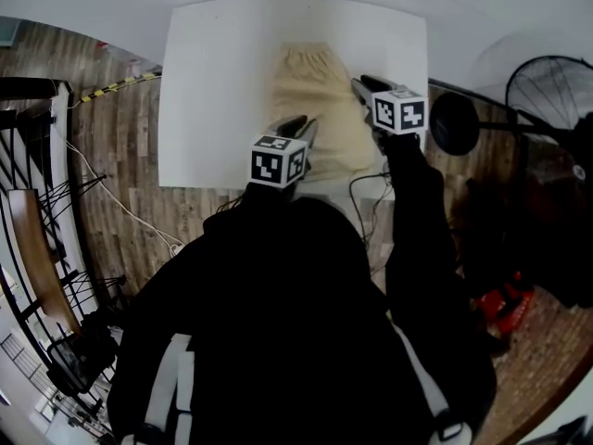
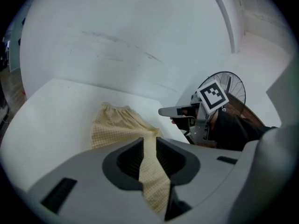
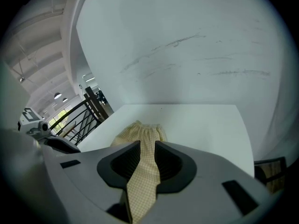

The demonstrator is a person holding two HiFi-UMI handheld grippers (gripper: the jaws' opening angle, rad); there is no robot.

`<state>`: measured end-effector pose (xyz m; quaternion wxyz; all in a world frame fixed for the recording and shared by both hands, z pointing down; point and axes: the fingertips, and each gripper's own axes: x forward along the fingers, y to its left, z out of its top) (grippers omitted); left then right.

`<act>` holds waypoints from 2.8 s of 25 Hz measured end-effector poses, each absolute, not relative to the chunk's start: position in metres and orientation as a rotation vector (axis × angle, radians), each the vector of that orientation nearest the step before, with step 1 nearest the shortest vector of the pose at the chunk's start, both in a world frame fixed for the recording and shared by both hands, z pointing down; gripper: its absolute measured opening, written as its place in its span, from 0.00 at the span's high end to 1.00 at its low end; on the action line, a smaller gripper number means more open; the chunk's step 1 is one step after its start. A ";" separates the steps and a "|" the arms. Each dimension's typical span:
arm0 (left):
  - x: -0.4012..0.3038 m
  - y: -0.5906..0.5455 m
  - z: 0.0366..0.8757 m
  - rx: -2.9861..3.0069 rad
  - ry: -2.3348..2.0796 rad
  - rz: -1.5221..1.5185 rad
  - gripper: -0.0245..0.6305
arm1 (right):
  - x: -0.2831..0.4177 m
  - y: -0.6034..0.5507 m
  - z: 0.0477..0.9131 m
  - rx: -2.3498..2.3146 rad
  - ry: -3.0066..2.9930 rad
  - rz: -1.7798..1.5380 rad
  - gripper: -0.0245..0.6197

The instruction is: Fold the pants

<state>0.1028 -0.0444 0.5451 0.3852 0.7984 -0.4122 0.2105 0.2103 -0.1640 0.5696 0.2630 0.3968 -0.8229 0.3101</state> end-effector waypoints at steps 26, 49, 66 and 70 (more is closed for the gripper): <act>0.019 -0.191 0.572 1.909 -1.342 0.540 0.86 | 0.185 -0.229 0.591 0.969 -2.177 0.808 0.83; 0.013 -0.241 0.639 1.858 -1.235 0.695 0.86 | 0.161 -0.269 0.663 0.889 -2.048 0.842 0.84; 0.010 -0.223 0.619 1.965 -1.216 0.715 0.95 | 0.155 -0.253 0.625 0.887 -2.108 0.685 0.95; 0.013 -0.211 0.609 1.994 -1.216 0.728 0.95 | 0.156 -0.242 0.613 0.895 -2.126 0.666 0.95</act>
